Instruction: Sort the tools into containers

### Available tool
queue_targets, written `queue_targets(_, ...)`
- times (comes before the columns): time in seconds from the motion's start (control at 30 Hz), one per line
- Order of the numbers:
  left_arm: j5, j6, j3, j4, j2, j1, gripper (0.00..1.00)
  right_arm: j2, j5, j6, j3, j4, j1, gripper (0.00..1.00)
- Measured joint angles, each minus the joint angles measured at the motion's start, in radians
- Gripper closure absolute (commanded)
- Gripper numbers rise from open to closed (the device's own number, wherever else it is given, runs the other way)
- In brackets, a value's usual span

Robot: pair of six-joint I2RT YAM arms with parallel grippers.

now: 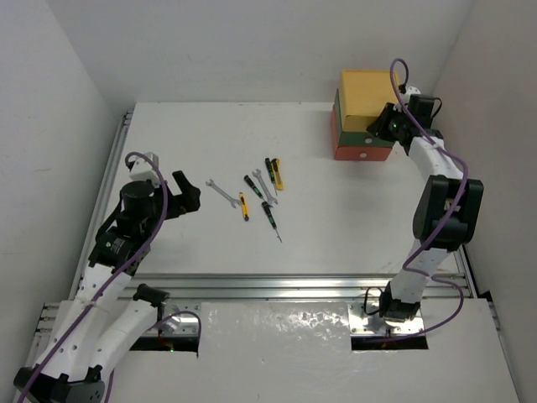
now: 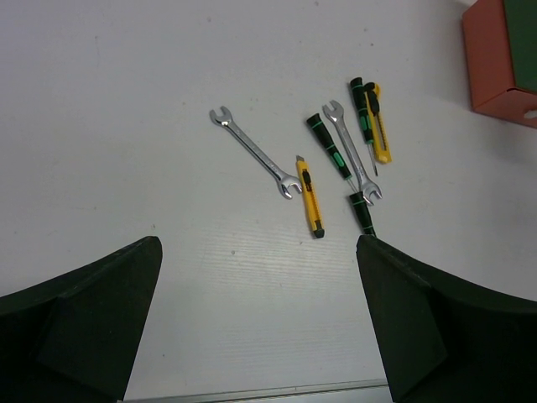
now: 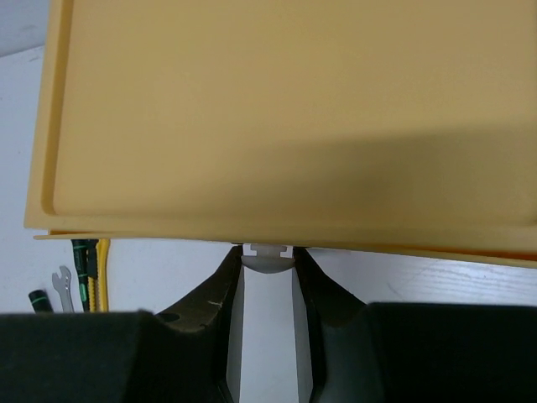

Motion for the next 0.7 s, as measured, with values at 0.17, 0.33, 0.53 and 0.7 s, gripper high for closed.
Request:
queue_targets(0.17, 0.003, 0.000, 0.000, 0.000, 0.000, 0.000, 0.00, -0.104, 0.000, 0.006, -0.164, 0.091, 0.000, 0.86)
queue_targets(0.33, 0.010, 0.001, 0.000, 0.000, 0.000, 0.000, 0.00, -0.221, 0.008, 0.020, -0.306, 0.121, 0.000, 0.86)
queue_targets(0.53, 0.011, 0.001, 0.000, 0.000, -0.002, 0.000, 0.00, -0.316, 0.031, 0.033, -0.413, 0.143, 0.000, 0.85)
queue_targets(0.7, 0.014, 0.001, 0.000, 0.000, -0.008, 0.000, 0.00, -0.385, 0.054, 0.045, -0.465, 0.137, 0.000, 0.17)
